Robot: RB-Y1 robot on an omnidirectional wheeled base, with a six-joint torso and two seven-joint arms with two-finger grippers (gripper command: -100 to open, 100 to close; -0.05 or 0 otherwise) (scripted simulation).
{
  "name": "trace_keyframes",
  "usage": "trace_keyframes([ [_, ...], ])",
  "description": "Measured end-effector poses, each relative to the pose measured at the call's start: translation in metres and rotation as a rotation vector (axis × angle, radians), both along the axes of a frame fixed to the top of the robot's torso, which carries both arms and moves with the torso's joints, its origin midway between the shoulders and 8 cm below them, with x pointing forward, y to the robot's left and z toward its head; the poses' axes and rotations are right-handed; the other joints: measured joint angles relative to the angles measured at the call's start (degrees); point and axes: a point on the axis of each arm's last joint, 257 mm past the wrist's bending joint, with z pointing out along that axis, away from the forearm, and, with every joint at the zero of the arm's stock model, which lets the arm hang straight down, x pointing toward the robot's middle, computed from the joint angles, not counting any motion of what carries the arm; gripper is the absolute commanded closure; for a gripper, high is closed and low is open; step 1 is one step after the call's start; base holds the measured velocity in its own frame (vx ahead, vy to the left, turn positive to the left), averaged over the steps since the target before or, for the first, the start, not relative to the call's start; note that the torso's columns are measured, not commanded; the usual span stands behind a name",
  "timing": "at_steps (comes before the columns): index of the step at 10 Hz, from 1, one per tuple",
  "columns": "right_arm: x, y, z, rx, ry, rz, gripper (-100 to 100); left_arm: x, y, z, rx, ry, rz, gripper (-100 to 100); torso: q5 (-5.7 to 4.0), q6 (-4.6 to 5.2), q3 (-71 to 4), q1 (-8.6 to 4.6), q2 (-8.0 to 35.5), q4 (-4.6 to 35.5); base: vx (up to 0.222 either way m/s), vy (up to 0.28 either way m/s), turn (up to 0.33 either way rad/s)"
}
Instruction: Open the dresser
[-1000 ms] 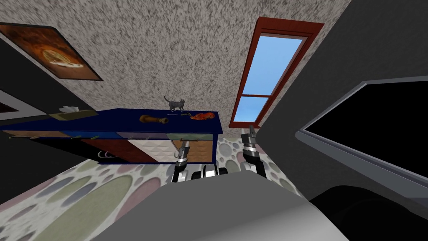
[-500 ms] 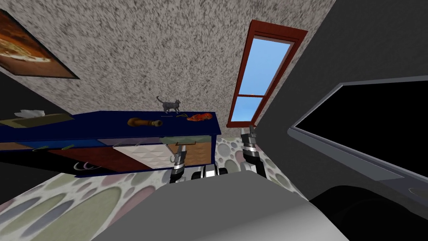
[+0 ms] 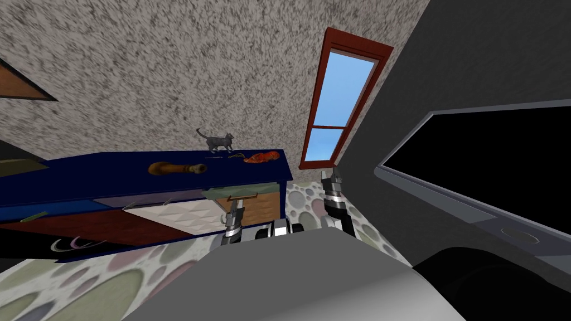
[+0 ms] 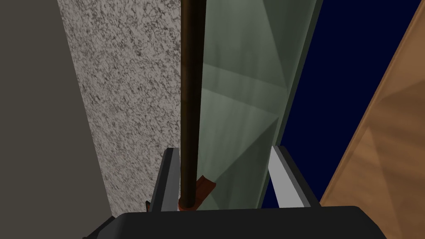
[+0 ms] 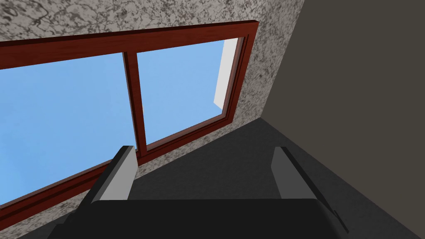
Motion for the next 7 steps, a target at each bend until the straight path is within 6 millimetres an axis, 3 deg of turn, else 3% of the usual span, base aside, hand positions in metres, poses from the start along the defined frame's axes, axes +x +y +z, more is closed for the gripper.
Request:
trace_keyframes([
  [5, 0.0, 0.0, 0.0, 0.0, 0.0, 0.0, 0, 0.028, 0.007, 0.01, 0.001, 0.023, -0.012, 100, -0.26, -0.14, 0.2, -0.13, 0.6, 0.4, -0.188, -0.036, 0.037],
  [7, 0.0, 0.0, 0.0, 0.0, 0.0, 0.0, 0, 0.037, 0.011, 0.01, 0.0, 0.044, -0.015, 100, -0.41, -0.13, 0.0, -0.11, 0.3, 0.6, -0.093, -0.009, 0.004],
])
